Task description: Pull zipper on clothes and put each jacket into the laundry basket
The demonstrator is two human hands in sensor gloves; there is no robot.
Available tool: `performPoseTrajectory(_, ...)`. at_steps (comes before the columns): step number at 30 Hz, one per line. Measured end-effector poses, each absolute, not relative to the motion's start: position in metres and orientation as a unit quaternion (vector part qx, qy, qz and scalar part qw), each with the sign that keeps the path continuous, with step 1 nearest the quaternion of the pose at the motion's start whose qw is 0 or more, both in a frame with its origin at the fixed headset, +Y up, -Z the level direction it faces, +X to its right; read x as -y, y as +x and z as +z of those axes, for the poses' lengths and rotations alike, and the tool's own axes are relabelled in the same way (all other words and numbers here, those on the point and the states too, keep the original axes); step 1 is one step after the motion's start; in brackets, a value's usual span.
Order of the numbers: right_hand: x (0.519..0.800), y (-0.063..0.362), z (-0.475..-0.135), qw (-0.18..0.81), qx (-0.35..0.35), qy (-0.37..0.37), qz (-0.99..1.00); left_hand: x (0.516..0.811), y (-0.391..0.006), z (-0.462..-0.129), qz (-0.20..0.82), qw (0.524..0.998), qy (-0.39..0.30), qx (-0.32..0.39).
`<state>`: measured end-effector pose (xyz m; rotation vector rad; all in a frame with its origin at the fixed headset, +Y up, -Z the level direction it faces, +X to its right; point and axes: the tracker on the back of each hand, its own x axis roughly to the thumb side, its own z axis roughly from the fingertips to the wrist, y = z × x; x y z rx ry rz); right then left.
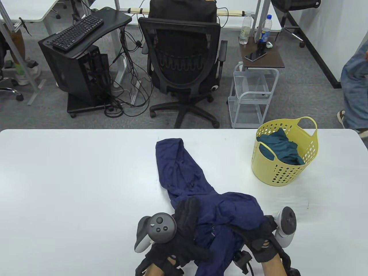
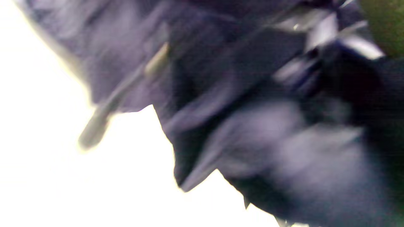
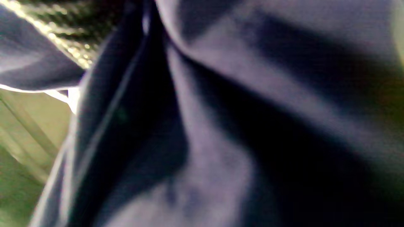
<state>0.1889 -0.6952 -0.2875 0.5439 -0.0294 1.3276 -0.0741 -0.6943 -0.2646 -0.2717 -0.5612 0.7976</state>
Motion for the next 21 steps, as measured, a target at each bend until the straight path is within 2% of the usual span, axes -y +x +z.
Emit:
performPoseTrajectory(3, 0.694, 0.180, -0.284, 0.761, -0.011, 0.277, 0.587, 0.701, -0.056, -0.266, 0.339, 0.896, -0.140, 0.251)
performPoseTrajectory(6, 0.692, 0.173, -0.281, 0.756, -0.019, 0.299, 0.583, 0.705, -0.048, -0.265, 0.309, 0.925, -0.079, 0.205)
performPoseTrajectory(9, 0.687, 0.171, -0.279, 0.755, -0.027, 0.321, 0.571, 0.708, -0.049, -0.267, 0.384, 0.901, -0.028, 0.202)
performPoseTrajectory(13, 0.681, 0.172, -0.277, 0.756, -0.056, 0.362, 0.543, 0.705, -0.059, -0.271, 0.441, 0.875, -0.027, 0.200)
performPoseTrajectory(17, 0.677, 0.185, -0.279, 0.668, -0.132, 0.423, 0.598, 0.692, -0.091, -0.273, 0.440, 0.881, 0.047, 0.166)
performPoseTrajectory(19, 0.683, 0.195, -0.283, 0.641, -0.158, 0.406, 0.632, 0.689, -0.108, -0.275, 0.443, 0.881, 0.074, 0.150)
performPoseTrajectory(21, 0.692, 0.210, -0.290, 0.669, -0.131, 0.341, 0.648, 0.685, -0.124, -0.272, 0.416, 0.891, 0.129, 0.126)
